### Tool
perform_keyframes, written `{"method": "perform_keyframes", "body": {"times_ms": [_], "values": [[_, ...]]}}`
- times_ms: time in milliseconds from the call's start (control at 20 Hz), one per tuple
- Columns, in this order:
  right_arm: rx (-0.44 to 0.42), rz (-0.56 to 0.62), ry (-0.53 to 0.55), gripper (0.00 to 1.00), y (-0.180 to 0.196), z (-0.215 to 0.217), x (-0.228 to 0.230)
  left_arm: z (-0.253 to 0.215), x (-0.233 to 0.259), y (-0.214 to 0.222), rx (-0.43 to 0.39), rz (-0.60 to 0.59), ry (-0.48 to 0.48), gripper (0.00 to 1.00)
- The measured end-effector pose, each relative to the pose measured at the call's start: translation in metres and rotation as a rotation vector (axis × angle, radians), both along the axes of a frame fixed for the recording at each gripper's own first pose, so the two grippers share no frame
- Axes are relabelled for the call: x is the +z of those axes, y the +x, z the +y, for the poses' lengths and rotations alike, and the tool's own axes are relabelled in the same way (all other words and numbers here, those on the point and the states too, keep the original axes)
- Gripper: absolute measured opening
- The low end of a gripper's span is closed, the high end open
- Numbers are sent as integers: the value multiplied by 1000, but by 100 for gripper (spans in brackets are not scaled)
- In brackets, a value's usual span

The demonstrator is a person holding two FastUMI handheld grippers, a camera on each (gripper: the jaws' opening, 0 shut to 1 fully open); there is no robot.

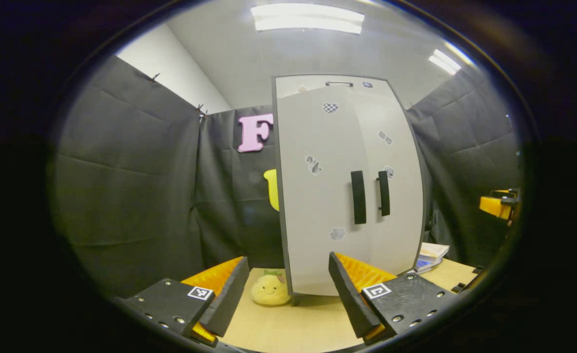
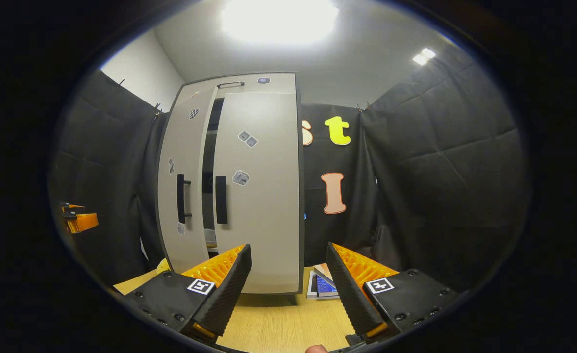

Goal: Grab one shoe with the right hand and put it into the shoe cabinet, grab the other shoe with the left hand and put it into the shoe cabinet; then close the right door with the right hand and the left door with the left hand.

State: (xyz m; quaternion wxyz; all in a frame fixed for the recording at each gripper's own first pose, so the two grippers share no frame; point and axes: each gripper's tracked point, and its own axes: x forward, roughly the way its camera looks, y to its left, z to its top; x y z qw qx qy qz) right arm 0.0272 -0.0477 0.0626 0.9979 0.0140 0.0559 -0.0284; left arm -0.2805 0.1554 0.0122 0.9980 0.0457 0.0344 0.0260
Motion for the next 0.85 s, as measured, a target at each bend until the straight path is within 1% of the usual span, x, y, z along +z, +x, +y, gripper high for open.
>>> {"method": "perform_keyframes", "body": {"times_ms": [250, 300, 350, 400, 450, 600, 650, 850], "values": [[3, -2, -3, 96, 0, 3, 0, 4, 0, 0, 5, -1, 9, 94], [4, -3, -4, 93, 2, 4, 1, 4, -1, -1, 4, 0, 9, 94], [6, -4, -4, 96, 1, 5, -1, 4, -1, -2, 4, 2, 10, 94], [7, -3, -4, 96, 1, 6, -1, 5, -3, -2, 5, 4, 11, 94], [8, -2, -3, 93, 1, 7, -1, 7, -3, -1, 6, 5, 12, 94], [11, 0, -5, 93, 1, 10, -2, 11, -5, -3, 10, 10, 12, 95], [13, 0, -7, 96, 1, 11, -2, 12, -5, -3, 10, 10, 11, 94], [14, 0, -8, 96, 3, 13, -2, 13, -3, -5, 10, 8, 13, 94]]}}
